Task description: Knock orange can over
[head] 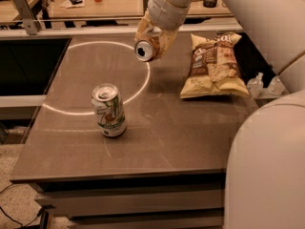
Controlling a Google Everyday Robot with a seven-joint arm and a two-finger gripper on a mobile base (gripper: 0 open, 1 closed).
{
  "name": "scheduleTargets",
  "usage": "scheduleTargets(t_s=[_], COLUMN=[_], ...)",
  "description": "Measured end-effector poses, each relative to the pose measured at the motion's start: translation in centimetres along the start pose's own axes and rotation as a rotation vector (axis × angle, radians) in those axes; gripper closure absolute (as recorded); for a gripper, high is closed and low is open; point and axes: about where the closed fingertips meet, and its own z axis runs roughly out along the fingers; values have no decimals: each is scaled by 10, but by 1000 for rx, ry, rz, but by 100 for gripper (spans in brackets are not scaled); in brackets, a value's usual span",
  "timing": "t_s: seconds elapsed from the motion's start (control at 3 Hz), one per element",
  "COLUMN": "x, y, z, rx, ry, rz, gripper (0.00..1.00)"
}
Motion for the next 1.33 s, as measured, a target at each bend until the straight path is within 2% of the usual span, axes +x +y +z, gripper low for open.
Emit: scheduleTargets(t_s=[0.33, 0.67, 1.0, 1.33], x=[-15, -27, -37, -44], y=[15, 26, 33, 39], z=[15, 27, 37, 46], rx=[-41, -78, -106, -131], ry=[-22, -21, -26, -16], rz=[-86, -137, -172, -170], gripper=[100, 100, 100, 100])
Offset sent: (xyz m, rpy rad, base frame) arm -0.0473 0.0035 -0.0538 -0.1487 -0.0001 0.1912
